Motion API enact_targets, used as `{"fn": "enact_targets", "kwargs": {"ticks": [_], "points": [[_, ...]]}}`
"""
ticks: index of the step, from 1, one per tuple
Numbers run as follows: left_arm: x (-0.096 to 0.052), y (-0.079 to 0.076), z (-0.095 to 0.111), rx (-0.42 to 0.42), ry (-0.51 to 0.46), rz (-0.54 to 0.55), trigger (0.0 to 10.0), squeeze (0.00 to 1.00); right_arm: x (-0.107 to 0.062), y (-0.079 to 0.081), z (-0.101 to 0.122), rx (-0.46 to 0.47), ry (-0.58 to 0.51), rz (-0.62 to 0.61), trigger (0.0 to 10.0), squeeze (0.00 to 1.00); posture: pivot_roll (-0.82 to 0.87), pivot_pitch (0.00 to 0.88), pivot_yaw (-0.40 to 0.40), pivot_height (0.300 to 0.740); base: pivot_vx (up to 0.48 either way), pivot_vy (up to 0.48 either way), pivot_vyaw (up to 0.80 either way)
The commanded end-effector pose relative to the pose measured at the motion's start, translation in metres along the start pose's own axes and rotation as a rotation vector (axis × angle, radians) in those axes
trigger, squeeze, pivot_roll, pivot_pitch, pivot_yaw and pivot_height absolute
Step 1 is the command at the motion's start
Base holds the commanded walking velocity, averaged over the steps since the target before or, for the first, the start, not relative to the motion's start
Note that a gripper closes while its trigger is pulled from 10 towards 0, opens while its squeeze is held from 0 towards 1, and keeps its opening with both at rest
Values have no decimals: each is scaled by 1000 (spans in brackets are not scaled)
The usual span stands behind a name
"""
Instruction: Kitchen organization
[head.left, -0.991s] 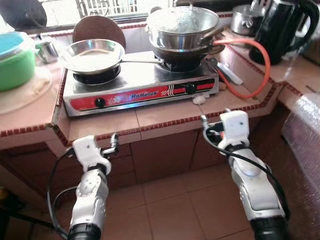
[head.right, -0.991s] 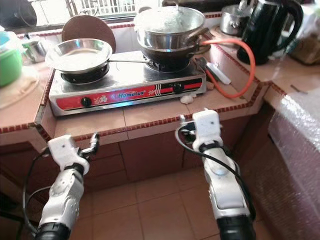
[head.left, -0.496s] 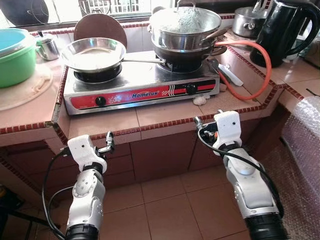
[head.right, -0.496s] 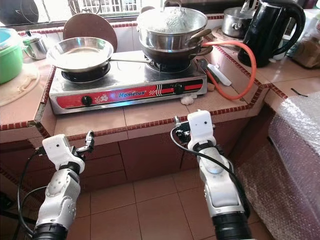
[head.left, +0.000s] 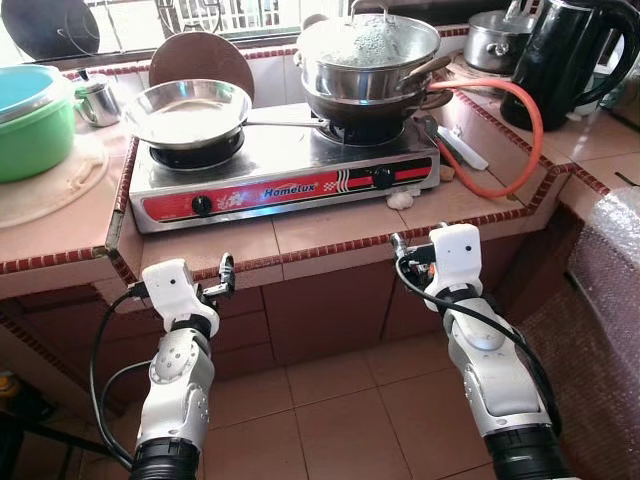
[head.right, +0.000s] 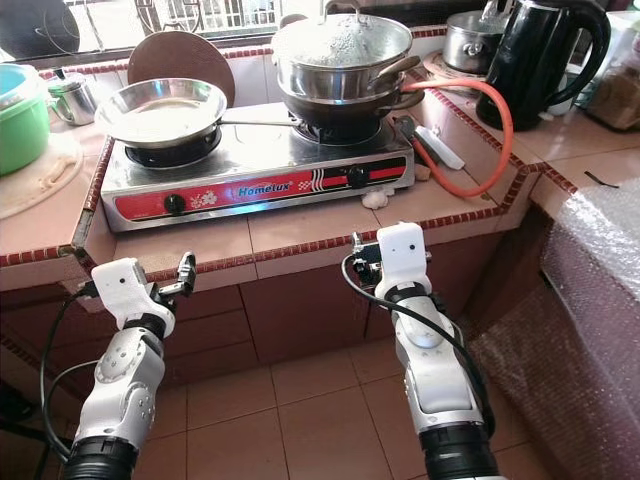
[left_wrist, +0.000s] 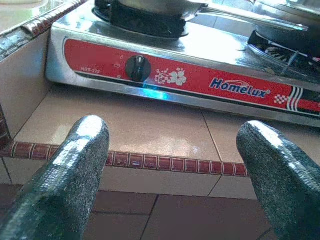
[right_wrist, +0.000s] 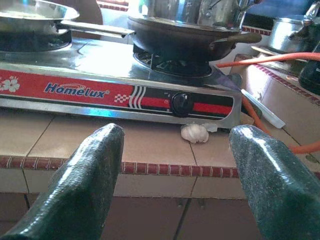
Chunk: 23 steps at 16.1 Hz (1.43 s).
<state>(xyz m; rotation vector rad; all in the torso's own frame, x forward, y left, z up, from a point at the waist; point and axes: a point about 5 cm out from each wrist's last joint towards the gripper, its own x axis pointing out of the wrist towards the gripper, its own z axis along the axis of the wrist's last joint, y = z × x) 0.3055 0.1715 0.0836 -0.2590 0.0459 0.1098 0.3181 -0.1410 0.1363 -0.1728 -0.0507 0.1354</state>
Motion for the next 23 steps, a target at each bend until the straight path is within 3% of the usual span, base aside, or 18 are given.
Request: {"fn": "enact_targets", "kwargs": {"ticks": [1, 4, 15, 23], "points": [[1, 1, 2, 18, 1, -4, 10000, 0, 1, -2, 2, 5, -10, -8, 10000, 0, -231, 0, 85, 740, 0, 0, 0], [-1, -1, 0, 22, 11, -12, 10000, 0, 0, -2, -1, 27, 11, -16, 10000, 0, -237, 1, 94, 740, 0, 0, -179], [4, -7, 4, 31, 6, -78, 10000, 0, -13, -15, -9, 12, 38, -57, 10000, 0, -262, 2, 114, 740, 0, 0, -759], [1, -10, 1, 37, 16, -98, 10000, 0, -15, -14, -9, 14, 36, -50, 10000, 0, -264, 10, 116, 740, 0, 0, -774]]}}
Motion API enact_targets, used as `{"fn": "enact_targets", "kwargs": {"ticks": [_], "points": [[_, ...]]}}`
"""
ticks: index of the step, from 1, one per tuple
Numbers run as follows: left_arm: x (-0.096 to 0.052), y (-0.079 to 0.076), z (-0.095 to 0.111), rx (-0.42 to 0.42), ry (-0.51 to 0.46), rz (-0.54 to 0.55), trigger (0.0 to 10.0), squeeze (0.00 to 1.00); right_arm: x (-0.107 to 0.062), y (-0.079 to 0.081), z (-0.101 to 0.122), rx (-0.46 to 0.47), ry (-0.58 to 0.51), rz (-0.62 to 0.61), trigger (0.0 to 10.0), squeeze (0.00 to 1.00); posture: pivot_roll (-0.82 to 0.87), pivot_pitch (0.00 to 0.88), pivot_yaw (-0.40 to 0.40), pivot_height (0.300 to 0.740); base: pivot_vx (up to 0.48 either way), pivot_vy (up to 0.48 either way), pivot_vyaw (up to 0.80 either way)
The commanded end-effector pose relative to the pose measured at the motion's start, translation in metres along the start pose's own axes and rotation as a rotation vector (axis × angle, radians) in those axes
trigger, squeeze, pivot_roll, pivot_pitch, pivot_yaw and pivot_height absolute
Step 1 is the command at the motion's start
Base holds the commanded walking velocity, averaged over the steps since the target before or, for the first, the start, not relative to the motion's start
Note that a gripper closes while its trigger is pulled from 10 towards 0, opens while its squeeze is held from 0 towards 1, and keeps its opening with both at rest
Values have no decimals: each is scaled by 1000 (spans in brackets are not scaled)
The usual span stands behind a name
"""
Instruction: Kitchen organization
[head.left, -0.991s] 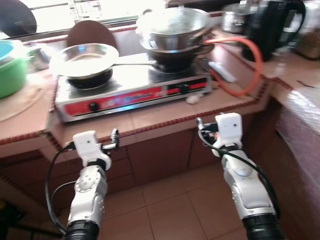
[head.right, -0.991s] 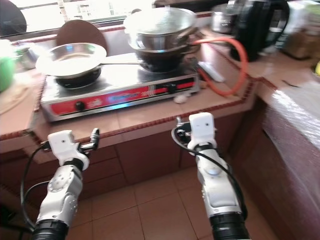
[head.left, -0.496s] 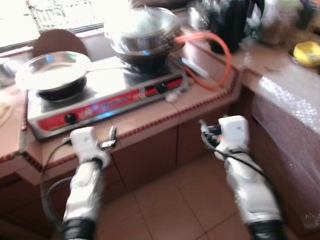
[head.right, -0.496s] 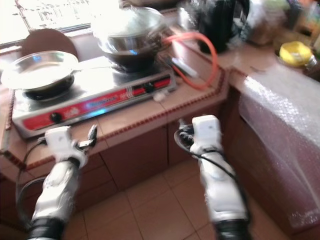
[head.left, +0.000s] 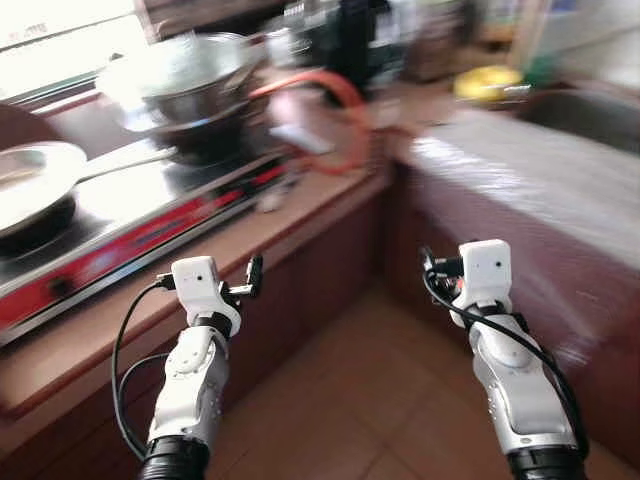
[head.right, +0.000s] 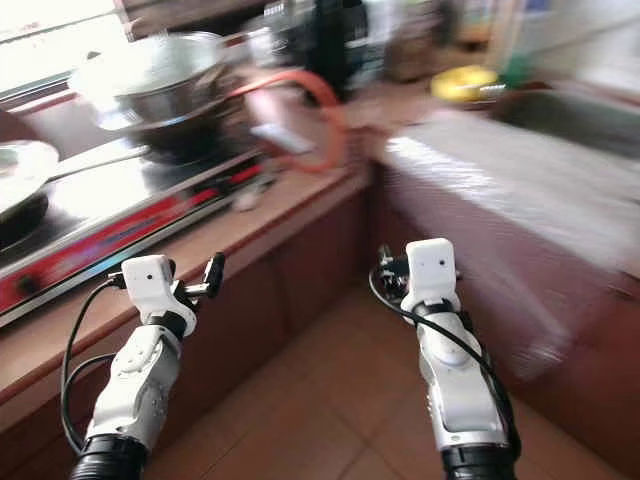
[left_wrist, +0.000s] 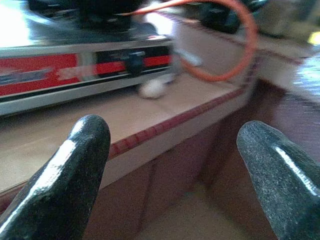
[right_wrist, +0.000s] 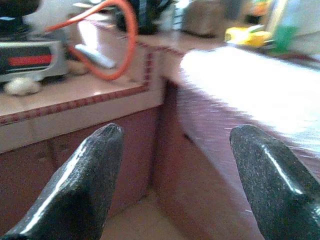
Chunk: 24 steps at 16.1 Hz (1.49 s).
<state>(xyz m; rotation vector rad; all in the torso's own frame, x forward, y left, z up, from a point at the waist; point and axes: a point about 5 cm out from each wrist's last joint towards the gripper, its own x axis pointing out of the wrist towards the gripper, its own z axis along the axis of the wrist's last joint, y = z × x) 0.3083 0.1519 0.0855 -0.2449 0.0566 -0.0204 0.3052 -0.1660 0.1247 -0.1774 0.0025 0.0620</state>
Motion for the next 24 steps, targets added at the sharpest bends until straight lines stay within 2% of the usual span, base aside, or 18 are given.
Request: {"fn": "enact_targets", "kwargs": {"ticks": [1, 9, 17, 24], "points": [[-1, 10, 4, 19, -10, 33, 10000, 0, 1, 7, 6, 17, -22, 19, 10000, 0, -263, 12, 115, 740, 0, 0, -788], [-5, 8, 2, 11, -4, 23, 10000, 0, -2, 9, 6, 13, -17, 33, 10000, 0, -262, 27, 110, 740, 0, 0, -762], [-11, 3, -8, -31, 7, 47, 10000, 0, -2, 11, 9, -16, -12, 101, 10000, 0, -255, 41, 44, 740, 0, 0, 0], [-10, 1, -9, -42, 6, 53, 10000, 0, -2, 11, 11, -14, -5, 106, 10000, 0, -262, 40, 44, 740, 0, 0, -114]]}}
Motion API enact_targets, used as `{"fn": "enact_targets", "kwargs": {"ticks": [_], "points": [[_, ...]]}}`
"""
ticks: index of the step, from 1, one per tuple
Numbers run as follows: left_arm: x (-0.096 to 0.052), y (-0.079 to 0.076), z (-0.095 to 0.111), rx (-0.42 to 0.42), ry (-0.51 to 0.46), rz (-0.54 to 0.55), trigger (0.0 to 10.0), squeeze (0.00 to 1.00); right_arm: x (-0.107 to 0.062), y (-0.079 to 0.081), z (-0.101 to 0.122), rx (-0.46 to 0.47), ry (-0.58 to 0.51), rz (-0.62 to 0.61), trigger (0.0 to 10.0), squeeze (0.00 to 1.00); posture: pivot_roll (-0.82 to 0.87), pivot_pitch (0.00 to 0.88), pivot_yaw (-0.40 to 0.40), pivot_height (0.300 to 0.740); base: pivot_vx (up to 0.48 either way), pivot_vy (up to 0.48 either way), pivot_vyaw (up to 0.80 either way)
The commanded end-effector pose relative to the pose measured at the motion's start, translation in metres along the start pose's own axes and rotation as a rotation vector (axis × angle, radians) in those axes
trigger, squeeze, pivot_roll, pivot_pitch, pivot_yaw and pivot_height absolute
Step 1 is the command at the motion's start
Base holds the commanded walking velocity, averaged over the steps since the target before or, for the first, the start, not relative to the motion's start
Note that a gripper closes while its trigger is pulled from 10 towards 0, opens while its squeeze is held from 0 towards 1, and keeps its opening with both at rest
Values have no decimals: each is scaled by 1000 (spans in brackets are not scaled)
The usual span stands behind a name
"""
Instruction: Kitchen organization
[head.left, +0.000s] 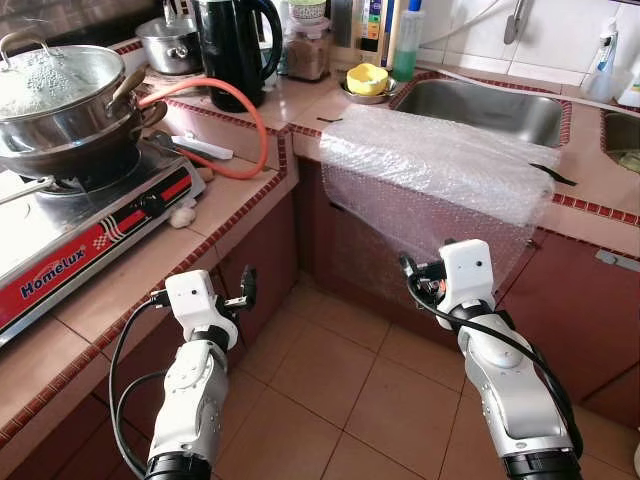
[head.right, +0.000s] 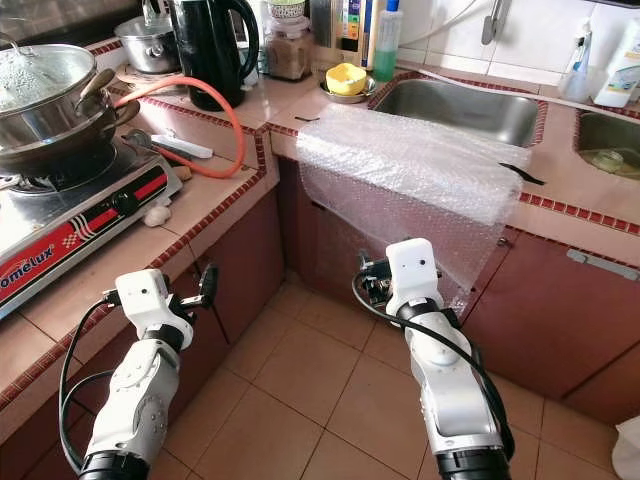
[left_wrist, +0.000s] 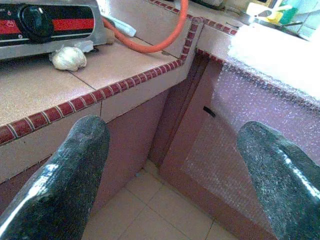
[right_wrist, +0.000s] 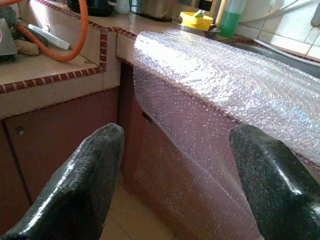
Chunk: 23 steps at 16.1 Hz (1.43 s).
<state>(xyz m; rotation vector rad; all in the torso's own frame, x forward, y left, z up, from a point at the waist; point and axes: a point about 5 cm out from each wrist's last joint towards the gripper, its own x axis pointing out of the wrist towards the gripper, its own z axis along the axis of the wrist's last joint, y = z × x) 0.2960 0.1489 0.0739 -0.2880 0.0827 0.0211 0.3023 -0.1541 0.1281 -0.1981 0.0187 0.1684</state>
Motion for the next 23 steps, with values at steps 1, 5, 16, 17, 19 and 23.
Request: {"fn": "enact_targets", "kwargs": {"ticks": [1, 5, 16, 17, 19, 23], "points": [[2, 2, 5, 3, -15, 8, 10000, 0, 0, -1, 4, 17, -6, -8, 10000, 0, -265, 42, 48, 740, 0, 0, -800], [4, 1, 6, 13, -9, -13, 10000, 0, -3, -2, 0, 5, 7, -27, 10000, 0, -277, 44, 66, 740, 0, 0, -761], [6, -2, 6, 2, -9, -39, 10000, 0, -3, -1, 2, 5, -3, -33, 10000, 0, -276, 36, 72, 740, 0, 0, -777], [5, -2, 7, 1, -10, -40, 10000, 0, -3, -1, 2, 6, -3, -33, 10000, 0, -276, 37, 72, 740, 0, 0, -781], [5, -2, 7, 2, -12, -42, 10000, 0, -3, -1, 3, 8, -8, -36, 10000, 0, -277, 39, 74, 740, 0, 0, -788], [5, -3, 8, -1, -15, -58, 10000, 0, -4, 0, 4, 10, -22, -29, 10000, 0, -278, 39, 80, 740, 0, 0, -200]]}}
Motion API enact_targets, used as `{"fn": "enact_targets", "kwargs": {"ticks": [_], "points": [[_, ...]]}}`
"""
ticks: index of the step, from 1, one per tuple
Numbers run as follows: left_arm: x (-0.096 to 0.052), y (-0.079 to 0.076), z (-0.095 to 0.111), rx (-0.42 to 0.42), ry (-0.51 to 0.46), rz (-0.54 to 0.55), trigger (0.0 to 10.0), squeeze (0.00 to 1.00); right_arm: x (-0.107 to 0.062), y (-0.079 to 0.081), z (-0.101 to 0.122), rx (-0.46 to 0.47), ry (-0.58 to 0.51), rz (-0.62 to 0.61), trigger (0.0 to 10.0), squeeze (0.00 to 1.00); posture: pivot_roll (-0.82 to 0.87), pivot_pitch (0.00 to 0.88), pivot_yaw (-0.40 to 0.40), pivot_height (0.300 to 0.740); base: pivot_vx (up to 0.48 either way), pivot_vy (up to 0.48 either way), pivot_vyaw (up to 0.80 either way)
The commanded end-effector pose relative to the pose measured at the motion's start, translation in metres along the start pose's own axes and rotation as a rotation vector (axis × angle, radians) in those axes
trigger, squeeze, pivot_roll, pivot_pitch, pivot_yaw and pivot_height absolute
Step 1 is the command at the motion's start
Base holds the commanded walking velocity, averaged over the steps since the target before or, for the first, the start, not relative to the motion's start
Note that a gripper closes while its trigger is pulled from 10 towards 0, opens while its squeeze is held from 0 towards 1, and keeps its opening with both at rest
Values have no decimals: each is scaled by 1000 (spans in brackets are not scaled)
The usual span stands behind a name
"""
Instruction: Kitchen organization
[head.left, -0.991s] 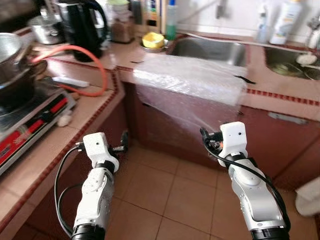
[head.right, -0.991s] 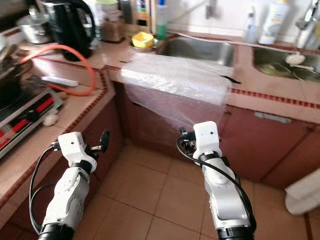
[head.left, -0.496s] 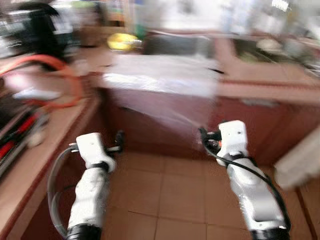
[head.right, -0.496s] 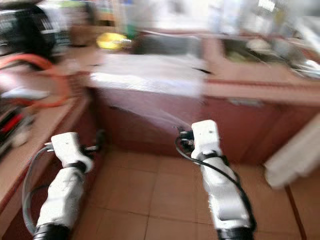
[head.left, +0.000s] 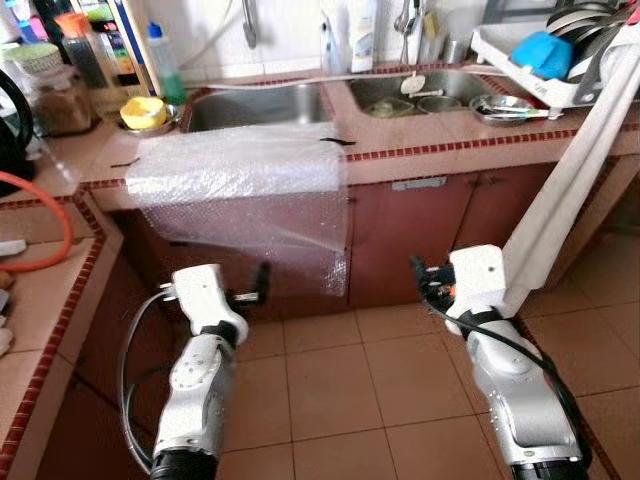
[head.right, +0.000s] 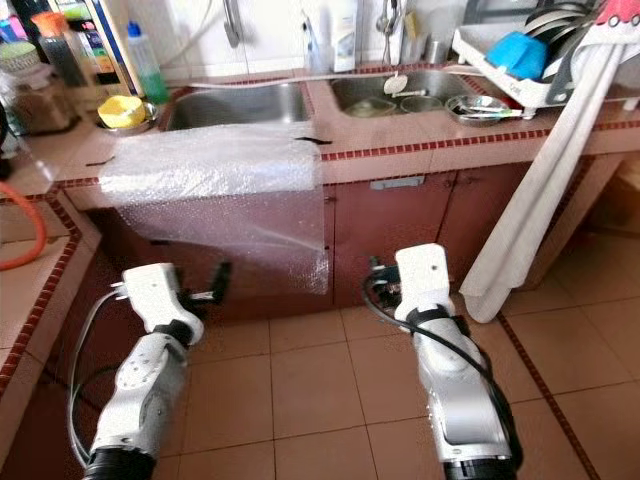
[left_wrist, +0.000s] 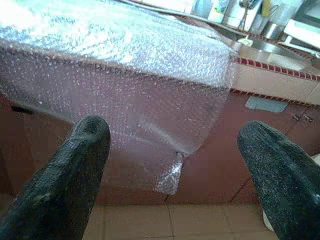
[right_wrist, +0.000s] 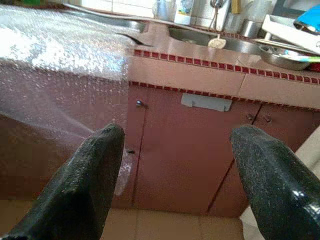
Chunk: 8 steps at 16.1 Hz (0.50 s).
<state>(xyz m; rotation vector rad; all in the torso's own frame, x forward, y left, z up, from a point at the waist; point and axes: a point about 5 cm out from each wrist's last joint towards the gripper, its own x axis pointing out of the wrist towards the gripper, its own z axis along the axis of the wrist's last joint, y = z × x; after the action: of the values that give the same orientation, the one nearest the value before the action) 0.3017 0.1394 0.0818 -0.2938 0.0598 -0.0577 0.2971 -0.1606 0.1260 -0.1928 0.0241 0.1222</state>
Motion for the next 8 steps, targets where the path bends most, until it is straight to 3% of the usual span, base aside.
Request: {"fn": "enact_targets", "kwargs": {"ticks": [1, 8], "points": [[0, 8, 3, 2, -5, 19, 10000, 0, 2, 6, 7, 5, -31, 16, 10000, 0, -278, 39, 80, 740, 0, 0, 0], [-1, 4, 5, -3, -15, -23, 10000, 0, 1, 6, 6, 8, -35, 16, 10000, 0, -277, 39, 88, 740, 0, 0, 0]]}}
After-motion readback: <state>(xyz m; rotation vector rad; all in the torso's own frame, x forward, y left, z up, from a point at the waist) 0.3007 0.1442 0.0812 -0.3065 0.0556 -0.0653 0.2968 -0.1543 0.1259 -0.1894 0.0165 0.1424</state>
